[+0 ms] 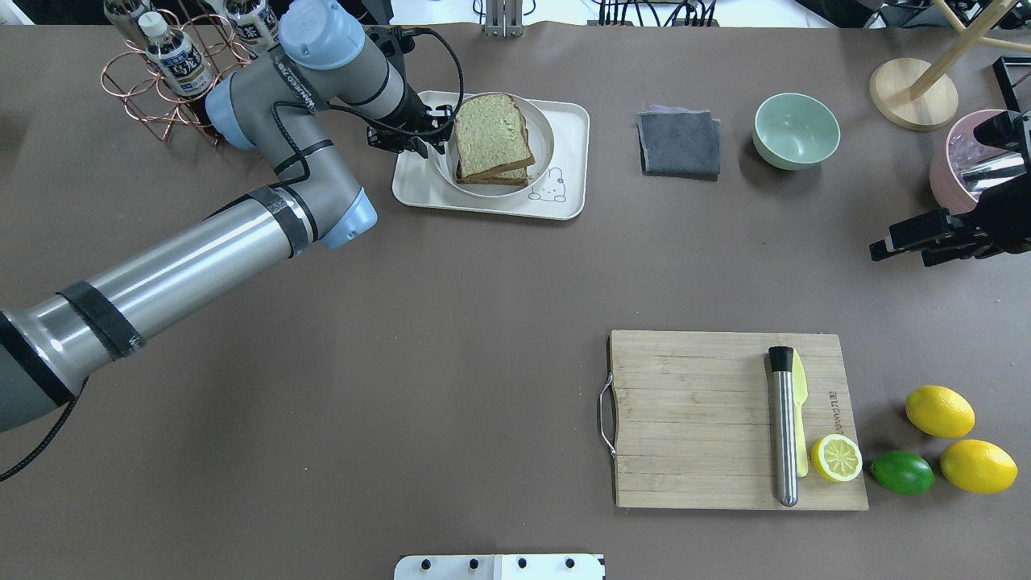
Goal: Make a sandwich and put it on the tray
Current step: 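Release the plate on the tray and lift the left gripper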
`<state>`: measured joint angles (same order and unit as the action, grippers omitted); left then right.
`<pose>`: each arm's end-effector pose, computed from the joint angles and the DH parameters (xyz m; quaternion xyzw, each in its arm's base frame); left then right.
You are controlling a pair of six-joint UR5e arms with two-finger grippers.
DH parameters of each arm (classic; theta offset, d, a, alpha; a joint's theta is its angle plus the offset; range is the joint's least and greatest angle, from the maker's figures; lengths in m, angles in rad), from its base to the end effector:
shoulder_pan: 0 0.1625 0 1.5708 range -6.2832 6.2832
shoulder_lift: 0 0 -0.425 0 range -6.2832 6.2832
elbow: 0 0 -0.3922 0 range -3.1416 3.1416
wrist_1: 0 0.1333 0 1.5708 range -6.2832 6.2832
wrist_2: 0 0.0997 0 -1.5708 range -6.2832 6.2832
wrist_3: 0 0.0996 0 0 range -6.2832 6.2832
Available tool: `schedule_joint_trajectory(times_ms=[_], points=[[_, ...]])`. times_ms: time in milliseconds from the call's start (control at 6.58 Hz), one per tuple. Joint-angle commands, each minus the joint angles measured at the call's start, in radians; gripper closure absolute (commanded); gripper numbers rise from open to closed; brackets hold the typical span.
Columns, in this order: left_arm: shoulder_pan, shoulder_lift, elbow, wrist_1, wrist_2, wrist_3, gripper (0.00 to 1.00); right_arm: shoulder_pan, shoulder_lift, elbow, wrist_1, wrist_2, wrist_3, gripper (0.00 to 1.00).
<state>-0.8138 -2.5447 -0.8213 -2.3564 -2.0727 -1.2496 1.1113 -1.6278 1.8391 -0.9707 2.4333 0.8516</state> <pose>0.5291 -0.6844 0.2761 0.0687 0.5120 -0.0902 0.8515 -0.1589 -0.4512 0.4769 0.0501 -0.5230 0.0008 0.8509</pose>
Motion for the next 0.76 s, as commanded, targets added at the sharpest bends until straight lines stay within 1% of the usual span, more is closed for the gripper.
schedule_joint_trajectory(times_ms=[0,152,304,456,608], points=[[-0.005,0.110,-0.185,0.005,-0.010,-0.063,0.13,0.004,-0.003,0.005,0.003,0.000,0.000,0.00],[-0.019,0.171,-0.299,0.070,-0.007,-0.091,0.13,0.004,-0.003,0.003,0.003,-0.006,0.000,0.00],[-0.075,0.226,-0.390,0.226,-0.020,-0.064,0.13,0.010,-0.003,0.000,0.001,-0.010,-0.002,0.00],[-0.125,0.286,-0.471,0.338,-0.115,0.053,0.13,0.034,-0.001,0.003,0.001,-0.011,-0.008,0.00],[-0.201,0.373,-0.616,0.480,-0.150,0.219,0.13,0.045,-0.001,-0.003,-0.002,-0.008,-0.017,0.00]])
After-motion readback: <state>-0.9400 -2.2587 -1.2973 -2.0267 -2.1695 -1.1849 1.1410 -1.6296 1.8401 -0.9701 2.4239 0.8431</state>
